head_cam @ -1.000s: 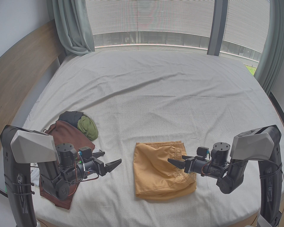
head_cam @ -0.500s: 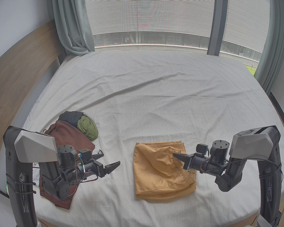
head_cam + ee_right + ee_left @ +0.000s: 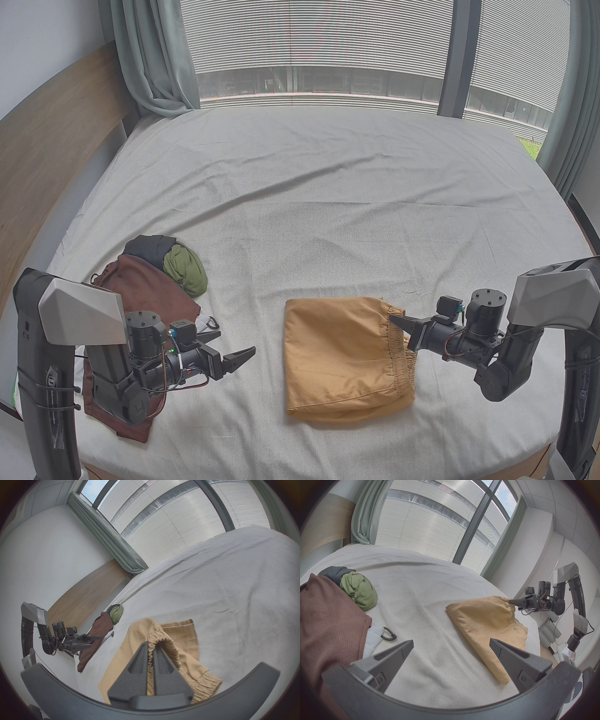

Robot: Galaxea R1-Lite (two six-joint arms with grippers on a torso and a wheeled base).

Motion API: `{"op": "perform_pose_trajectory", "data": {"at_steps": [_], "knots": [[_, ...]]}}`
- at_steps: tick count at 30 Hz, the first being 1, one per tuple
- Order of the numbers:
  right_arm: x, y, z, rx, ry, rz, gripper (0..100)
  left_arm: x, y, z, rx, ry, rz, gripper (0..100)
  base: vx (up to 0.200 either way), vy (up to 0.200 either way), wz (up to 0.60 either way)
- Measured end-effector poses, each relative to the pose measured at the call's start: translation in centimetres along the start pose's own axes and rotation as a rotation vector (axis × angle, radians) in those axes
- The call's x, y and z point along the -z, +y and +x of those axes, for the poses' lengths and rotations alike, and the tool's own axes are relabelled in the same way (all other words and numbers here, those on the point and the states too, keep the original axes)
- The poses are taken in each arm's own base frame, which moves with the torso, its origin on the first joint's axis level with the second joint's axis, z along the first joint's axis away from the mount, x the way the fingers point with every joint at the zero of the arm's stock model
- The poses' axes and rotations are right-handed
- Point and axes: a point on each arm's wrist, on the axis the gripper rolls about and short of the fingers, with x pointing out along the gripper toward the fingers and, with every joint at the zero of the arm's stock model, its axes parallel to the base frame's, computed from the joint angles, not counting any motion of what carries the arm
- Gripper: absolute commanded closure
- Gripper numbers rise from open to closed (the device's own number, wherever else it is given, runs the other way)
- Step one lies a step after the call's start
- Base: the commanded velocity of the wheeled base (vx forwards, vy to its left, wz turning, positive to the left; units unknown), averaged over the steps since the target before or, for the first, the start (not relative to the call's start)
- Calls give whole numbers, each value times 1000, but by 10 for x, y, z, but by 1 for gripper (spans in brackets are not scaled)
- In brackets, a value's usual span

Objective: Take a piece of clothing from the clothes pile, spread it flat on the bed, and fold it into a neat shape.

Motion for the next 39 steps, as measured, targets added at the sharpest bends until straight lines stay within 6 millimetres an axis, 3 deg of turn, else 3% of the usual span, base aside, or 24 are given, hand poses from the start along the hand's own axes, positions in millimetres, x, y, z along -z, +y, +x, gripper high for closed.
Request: {"op": "perform_pose_trajectory", "data": {"at_steps": [22, 23, 39], "knots": [[15, -27, 8, 85, 12, -13, 100, 4, 0, 1, 0, 12, 1, 0, 0, 0, 0], [15, -27, 8, 86, 13, -13, 0, 4, 0, 1, 0, 12, 1, 0, 0, 0, 0], [16, -26, -4, 104, 38, -25, 0, 4, 0, 1, 0, 13, 1, 0, 0, 0, 0]]}}
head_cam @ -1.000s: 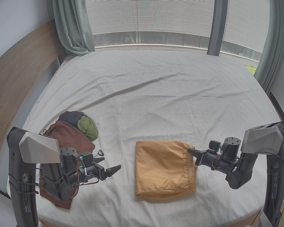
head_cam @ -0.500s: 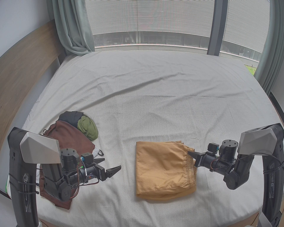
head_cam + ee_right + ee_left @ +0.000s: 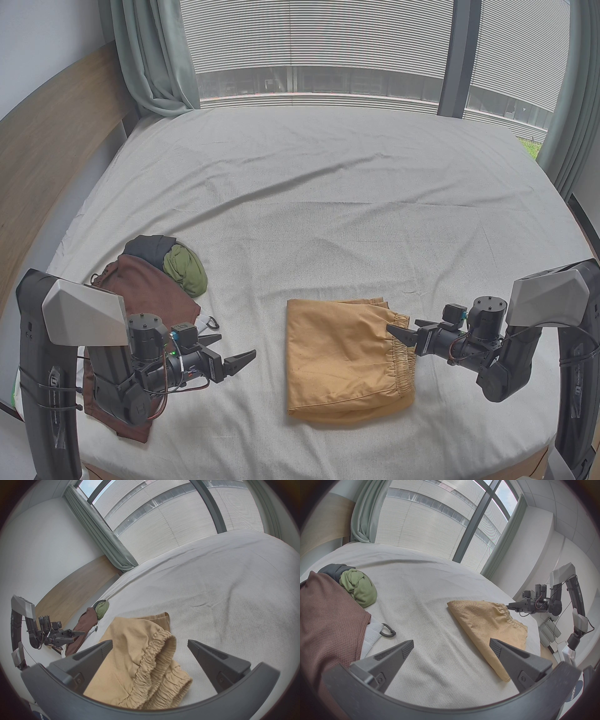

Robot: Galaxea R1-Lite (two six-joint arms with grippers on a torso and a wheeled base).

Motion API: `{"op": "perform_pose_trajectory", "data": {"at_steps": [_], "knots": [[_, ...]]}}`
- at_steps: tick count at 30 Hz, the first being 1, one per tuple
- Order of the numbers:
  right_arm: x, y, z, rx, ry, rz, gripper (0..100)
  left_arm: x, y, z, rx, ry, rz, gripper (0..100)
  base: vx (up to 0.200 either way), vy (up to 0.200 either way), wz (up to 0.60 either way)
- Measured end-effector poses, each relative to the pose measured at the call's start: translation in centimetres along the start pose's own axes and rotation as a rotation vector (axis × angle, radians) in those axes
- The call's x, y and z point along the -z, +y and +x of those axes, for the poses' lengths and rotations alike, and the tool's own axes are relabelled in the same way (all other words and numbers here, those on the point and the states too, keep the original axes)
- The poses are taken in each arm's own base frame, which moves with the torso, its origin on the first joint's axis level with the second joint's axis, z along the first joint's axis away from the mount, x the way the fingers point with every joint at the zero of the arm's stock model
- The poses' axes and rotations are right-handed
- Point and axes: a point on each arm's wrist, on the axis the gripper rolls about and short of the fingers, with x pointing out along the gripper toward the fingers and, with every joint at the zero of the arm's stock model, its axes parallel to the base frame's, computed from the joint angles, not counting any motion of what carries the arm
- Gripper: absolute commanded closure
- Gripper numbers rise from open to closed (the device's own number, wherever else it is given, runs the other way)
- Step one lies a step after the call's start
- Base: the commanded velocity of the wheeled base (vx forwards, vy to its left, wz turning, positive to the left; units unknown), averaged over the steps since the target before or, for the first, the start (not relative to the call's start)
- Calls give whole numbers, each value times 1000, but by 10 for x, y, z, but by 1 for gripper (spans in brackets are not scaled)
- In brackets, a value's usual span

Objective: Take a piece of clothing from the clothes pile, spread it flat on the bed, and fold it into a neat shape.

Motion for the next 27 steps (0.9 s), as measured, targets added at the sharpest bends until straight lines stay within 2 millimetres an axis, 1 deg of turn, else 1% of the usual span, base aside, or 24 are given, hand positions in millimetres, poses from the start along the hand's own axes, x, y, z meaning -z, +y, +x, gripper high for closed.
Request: {"op": "perform_pose_trajectory", "data": {"at_steps": [5, 13, 23, 27], "knots": [[6, 0, -8, 12, 36, -38, 0, 0, 0, 0, 0, 0, 0, 0, 0, 0, 0], [24, -2, -14, 44, 170, 6, 0, 3, 2, 1, -4, 6, -5, 0, 0, 0, 0], [37, 0, -22, 58, 249, 41, 0, 4, 3, 1, -4, 8, -5, 0, 0, 0, 0], [44, 5, -25, 58, 302, 62, 0, 4, 3, 1, -4, 8, -5, 0, 0, 0, 0]]}}
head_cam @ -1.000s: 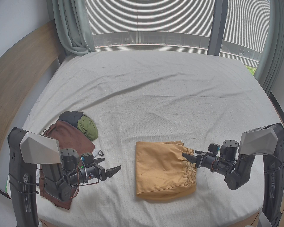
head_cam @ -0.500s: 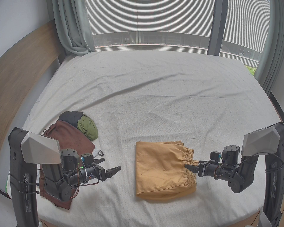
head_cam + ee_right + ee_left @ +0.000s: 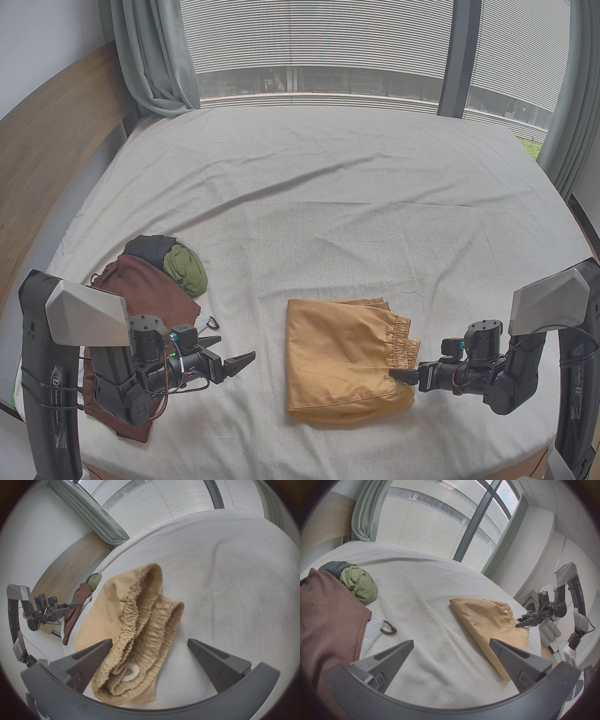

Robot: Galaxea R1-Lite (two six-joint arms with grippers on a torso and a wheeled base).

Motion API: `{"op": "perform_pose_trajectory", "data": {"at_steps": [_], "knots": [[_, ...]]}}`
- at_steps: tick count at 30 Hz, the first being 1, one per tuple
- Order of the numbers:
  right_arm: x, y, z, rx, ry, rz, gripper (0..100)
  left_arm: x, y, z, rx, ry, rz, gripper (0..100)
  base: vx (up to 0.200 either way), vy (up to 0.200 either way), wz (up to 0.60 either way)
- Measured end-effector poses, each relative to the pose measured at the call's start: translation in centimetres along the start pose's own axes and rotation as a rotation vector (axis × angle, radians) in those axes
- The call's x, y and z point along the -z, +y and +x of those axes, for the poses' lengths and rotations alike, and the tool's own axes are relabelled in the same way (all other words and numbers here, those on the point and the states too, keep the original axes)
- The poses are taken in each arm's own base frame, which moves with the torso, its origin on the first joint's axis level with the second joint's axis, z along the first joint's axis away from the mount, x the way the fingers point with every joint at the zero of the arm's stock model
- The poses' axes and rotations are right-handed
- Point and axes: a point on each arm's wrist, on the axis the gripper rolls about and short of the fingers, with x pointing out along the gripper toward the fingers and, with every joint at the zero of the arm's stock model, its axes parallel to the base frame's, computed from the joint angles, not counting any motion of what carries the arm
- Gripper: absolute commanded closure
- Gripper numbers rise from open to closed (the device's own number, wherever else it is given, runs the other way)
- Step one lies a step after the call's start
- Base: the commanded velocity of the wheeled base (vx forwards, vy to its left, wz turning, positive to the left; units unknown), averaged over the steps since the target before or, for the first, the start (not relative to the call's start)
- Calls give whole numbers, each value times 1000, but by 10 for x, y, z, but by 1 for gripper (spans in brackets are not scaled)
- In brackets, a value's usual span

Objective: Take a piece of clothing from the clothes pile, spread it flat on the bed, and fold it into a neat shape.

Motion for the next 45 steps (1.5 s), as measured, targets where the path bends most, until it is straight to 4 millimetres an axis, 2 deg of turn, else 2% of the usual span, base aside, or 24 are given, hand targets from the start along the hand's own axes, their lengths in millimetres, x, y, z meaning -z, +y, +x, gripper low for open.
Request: {"op": "perform_pose_trajectory", "data": {"at_steps": [12, 31, 37, 38, 45], "knots": [[12, 21, 4, -50, 68, 106, 0, 0, 0, 0, 0, 1, 0, 0, 0, 0, 0], [12, 32, 17, -146, 91, 248, 0, 0, 0, 0, 0, 1, 1, 0, 0, 0, 0], [9, 34, 17, -164, 66, 239, 0, 0, 0, 0, -1, 0, 0, 0, 0, 0, 0], [9, 34, 17, -165, 64, 238, 100, 0, 0, -1, -2, 0, 0, 0, 0, 0, 0], [11, 35, 17, -166, 69, 237, 100, 0, 0, -1, -2, 0, 0, 0, 0, 0, 0]]}}
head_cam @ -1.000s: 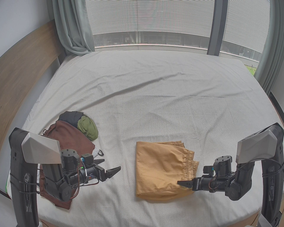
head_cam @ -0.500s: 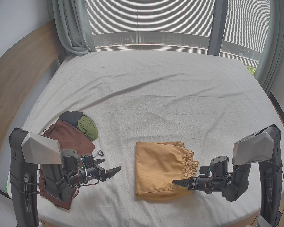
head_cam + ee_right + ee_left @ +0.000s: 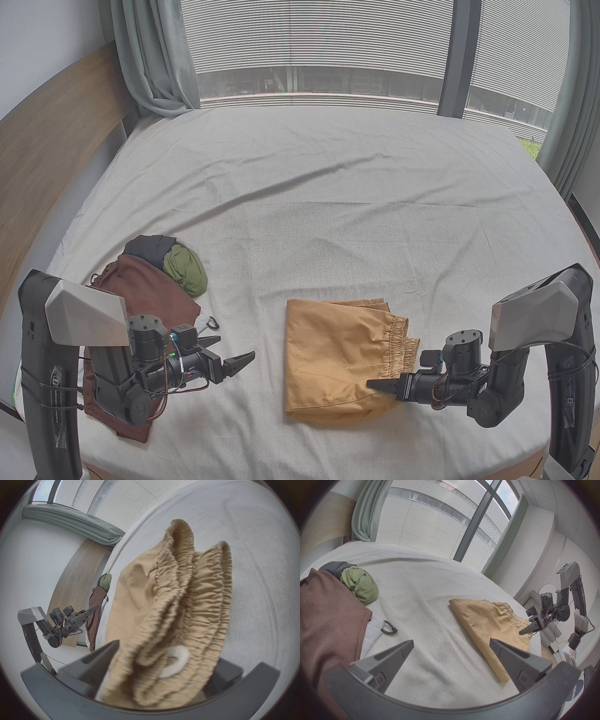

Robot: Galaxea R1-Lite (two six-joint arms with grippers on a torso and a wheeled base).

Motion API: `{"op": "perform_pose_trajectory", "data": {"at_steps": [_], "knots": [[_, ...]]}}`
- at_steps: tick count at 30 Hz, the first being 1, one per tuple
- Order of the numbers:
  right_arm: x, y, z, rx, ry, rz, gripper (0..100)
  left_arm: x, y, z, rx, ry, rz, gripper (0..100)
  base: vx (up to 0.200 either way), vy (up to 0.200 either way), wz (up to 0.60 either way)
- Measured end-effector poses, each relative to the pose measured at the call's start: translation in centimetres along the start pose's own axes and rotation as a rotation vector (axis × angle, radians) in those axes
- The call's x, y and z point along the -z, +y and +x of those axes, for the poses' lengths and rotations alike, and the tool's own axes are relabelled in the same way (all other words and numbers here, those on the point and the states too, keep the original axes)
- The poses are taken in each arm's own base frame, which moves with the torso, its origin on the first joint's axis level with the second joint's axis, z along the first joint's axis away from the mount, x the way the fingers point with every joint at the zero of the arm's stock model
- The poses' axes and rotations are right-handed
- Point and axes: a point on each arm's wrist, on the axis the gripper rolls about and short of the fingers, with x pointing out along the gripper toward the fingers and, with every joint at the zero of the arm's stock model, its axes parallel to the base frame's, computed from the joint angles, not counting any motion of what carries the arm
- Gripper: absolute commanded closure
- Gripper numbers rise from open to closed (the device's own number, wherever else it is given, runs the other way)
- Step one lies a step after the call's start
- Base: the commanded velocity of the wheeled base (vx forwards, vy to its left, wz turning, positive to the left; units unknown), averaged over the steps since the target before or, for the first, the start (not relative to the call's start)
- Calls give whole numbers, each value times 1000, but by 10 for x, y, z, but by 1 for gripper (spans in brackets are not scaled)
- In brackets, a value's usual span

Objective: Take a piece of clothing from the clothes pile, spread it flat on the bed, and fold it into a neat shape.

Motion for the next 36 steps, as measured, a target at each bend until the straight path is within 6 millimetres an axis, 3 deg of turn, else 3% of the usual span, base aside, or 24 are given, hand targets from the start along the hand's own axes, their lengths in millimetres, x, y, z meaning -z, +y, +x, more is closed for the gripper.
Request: {"op": "perform_pose_trajectory", "data": {"at_steps": [17, 26, 36], "knots": [[2, -1, 1, 3, 4, -5, 100, 0, 0, 0, 0, -1, 2, 0, 0, 0, 0], [0, -1, 3, -49, -58, -44, 100, 0, 1, 0, -2, -2, 11, 0, 0, 0, 0], [1, 2, -2, -135, -12, -46, 100, -1, 4, -2, -6, -5, 91, 0, 0, 0, 0]]}}
